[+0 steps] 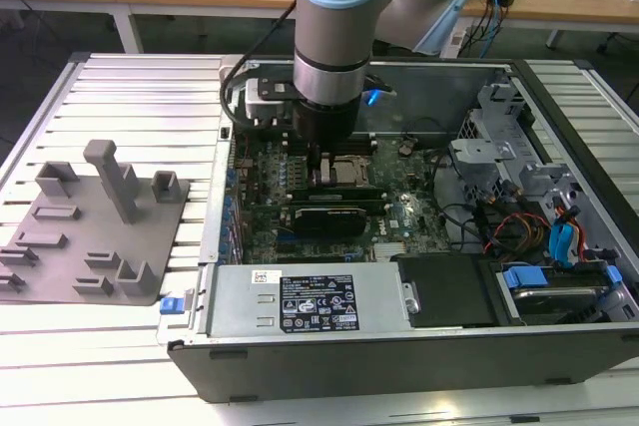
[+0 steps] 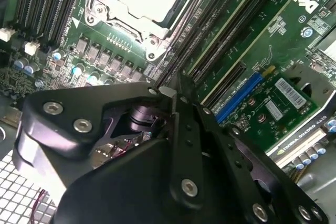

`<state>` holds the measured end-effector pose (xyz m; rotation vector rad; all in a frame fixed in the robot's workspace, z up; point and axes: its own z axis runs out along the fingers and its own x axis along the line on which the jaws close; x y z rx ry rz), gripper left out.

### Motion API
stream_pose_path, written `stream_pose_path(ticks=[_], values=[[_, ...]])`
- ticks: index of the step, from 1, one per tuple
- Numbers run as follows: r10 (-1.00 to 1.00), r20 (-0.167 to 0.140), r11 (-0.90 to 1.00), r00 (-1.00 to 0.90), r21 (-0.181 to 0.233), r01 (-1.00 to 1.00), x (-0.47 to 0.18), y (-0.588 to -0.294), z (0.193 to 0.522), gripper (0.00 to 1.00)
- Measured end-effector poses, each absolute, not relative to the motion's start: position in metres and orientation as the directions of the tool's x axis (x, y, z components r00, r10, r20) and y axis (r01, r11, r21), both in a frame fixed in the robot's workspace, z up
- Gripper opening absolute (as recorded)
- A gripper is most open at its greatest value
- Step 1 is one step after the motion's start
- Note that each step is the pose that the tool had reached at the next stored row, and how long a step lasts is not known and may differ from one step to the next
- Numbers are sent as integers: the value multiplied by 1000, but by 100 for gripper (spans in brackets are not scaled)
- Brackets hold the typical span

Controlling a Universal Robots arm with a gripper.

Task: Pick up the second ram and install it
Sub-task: 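Press down the second ram until it locks into place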

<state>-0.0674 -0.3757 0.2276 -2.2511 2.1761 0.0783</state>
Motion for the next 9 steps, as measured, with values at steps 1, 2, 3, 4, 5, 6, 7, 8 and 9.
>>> stream_pose_path(ticks=[1, 2, 3, 4, 5, 6, 7, 8, 9], values=[[-999, -43, -34, 33, 28, -999, -67, -376, 228, 11], [-998, -44, -34, 33, 27, -999, -67, -376, 230, 11], [-999, -43, -34, 33, 28, -999, -65, -376, 234, 11], [-999, -43, -34, 33, 29, -999, -62, -376, 234, 11], [-999, -43, -34, 33, 31, -999, -58, -376, 234, 11], [-999, -43, -35, 33, 34, -999, -52, -376, 234, 11], [-999, -43, -34, 33, 38, -999, -46, -376, 234, 11], [-999, -43, -35, 33, 39, -999, -41, -375, 238, 11], [-999, -44, -34, 33, 39, -999, -39, -375, 243, 11]])
